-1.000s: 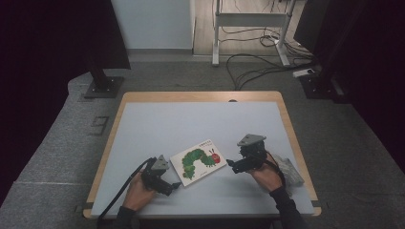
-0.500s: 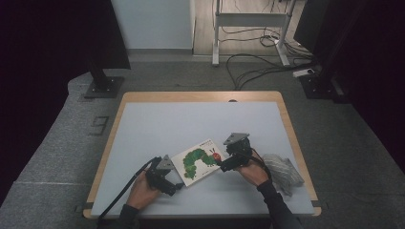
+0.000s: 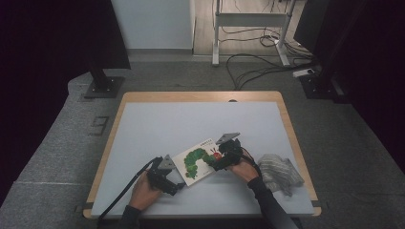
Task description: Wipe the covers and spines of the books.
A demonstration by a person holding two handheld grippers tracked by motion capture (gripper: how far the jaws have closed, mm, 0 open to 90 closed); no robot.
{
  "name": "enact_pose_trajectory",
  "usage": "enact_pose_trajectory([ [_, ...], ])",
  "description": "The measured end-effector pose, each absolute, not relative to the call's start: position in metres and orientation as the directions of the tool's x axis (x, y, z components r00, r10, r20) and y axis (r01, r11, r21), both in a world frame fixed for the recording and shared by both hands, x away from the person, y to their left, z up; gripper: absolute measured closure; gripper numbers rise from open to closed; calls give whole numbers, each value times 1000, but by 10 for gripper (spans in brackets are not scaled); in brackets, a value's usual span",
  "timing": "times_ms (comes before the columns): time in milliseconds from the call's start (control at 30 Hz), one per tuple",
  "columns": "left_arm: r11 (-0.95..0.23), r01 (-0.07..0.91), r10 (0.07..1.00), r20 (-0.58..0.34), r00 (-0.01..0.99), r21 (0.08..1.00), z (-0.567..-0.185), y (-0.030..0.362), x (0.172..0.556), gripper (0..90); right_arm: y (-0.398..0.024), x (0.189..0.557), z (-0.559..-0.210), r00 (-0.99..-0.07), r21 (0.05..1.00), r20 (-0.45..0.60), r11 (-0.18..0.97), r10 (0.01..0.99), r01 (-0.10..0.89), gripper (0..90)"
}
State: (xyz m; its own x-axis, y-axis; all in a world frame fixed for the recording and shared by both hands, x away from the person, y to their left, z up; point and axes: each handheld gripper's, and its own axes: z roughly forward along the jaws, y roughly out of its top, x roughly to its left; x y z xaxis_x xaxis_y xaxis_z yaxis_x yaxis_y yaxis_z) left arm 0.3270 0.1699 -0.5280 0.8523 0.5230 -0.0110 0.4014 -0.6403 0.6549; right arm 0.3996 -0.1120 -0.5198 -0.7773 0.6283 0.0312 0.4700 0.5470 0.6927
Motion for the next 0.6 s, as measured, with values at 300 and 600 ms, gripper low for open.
enact_pose_trajectory([
  [300, -640, 401, 523, -10, 852, 655, -528, 170, 327, 0, -106, 410, -528, -778, 701, 153, 488, 610, 521, 0],
  [600, -640, 401, 523, -11, 852, 655, -528, 170, 327, 0, -103, 409, -527, -763, 698, 177, 467, 622, 543, 1],
])
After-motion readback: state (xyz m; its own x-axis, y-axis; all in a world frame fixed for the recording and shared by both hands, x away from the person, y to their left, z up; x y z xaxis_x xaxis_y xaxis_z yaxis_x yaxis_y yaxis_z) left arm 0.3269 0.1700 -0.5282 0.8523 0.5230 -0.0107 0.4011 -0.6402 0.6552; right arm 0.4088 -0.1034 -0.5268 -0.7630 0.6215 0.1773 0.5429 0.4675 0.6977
